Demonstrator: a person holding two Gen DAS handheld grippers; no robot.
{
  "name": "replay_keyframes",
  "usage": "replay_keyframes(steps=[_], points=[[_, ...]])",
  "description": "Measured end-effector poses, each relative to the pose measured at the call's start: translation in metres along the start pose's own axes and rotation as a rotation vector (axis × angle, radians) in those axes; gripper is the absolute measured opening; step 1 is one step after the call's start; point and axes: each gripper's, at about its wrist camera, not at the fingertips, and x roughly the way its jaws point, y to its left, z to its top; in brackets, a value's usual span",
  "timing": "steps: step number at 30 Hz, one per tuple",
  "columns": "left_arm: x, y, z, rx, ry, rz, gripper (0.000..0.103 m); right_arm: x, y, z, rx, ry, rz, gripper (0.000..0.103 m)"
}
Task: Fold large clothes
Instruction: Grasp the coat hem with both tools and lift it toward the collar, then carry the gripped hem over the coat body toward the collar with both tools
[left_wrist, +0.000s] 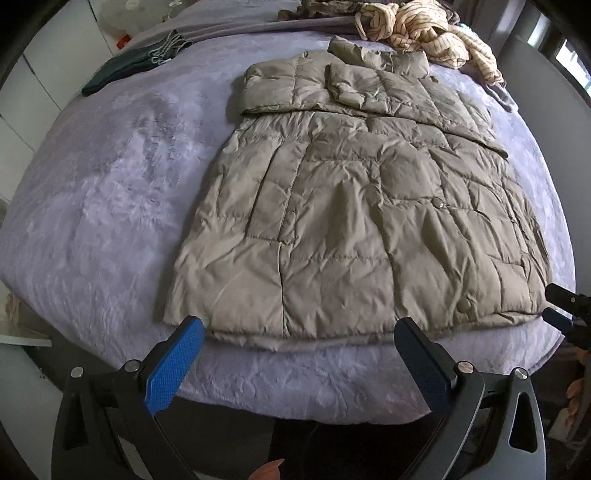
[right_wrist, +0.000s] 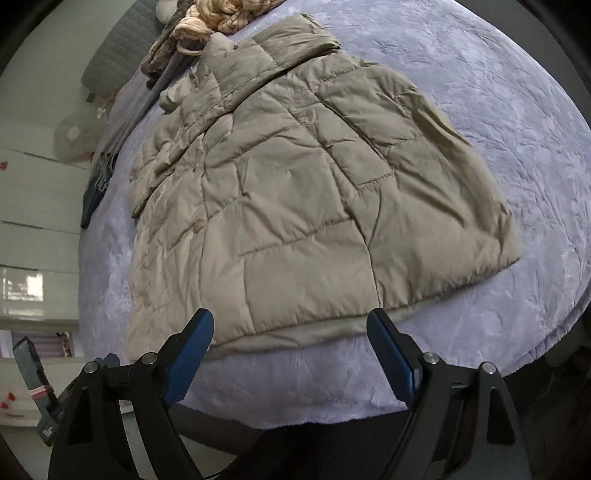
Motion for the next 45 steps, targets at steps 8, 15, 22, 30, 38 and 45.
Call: replay_keyframes(steps=[8,15,22,30,38,45], points=[[0.003,-0.022,-0.010,-0.057,0.019,0.023,0.103,-0.009,-0.010,-0.002,-0.042,0.034,0.034,0.087],[0.010,-0.035,-0.011,-0.052,0.032,0.020,0.103,-0.007,-0.051,0.007,0.092,0.050,0.037,0.087],[0.029,-0.027,-0.015,-0.052,0.077,0.009,0.103,0.037,-0.083,0.004,0.267,0.122,0.031,0.087],[0.053,0.022,-0.021,-0.207,0.112,-0.104,0.103,0.051,-0.086,0.018,0.430,0.039,0.173,0.103],[0.104,0.080,-0.030,-0.480,0.195,-0.412,0.103,0.053,-0.085,0.021,0.499,0.018,0.282,0.103],[0.113,0.093,0.001,-0.539,0.110,-0.511,0.030,0.051,-0.085,0.019,0.563,-0.015,0.319,0.103]])
